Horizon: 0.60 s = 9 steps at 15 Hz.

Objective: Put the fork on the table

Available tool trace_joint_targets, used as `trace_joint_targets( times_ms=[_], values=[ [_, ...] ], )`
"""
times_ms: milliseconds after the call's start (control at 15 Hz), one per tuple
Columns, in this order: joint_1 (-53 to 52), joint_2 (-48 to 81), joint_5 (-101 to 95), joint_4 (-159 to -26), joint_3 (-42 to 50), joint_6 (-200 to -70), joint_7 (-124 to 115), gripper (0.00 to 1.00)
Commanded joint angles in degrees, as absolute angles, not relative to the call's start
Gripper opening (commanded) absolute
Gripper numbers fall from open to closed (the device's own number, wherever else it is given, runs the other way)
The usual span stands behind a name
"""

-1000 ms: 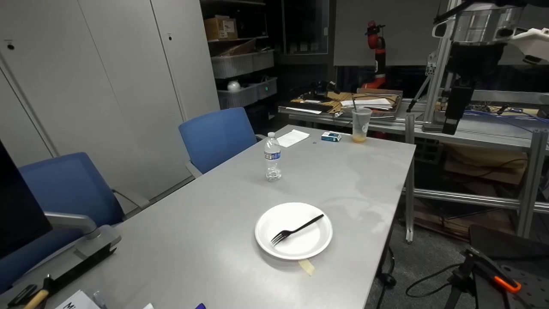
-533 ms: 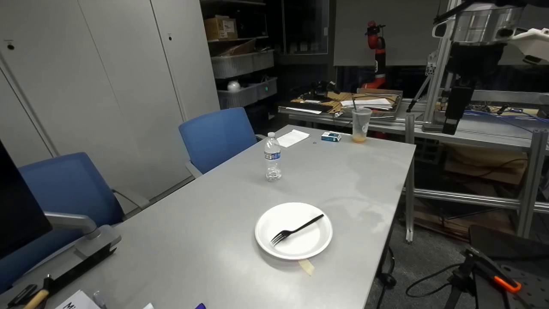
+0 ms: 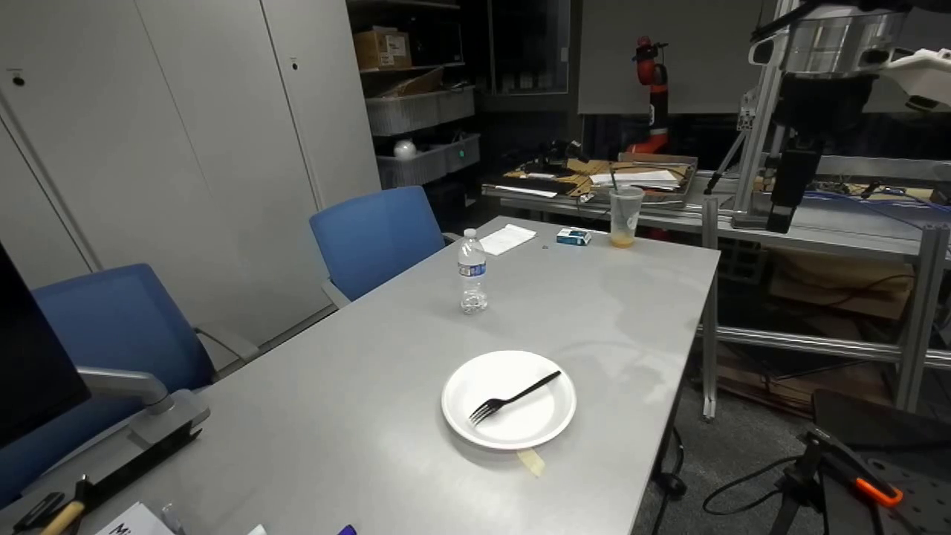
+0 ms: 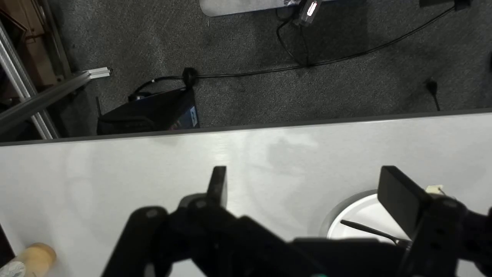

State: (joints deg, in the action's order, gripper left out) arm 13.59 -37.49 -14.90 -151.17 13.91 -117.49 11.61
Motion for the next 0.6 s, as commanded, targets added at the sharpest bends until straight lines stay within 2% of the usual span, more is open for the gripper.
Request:
trace_joint_targets(
  times_ms=[0,533],
  values=[
    [13.7,-37.5,-14.8,-151.1,13.8,-117.4,11.7,1.0],
    [12.0,-37.9,-11.0,-152.0,14.9,-120.3,12.3,1.0]
  ],
)
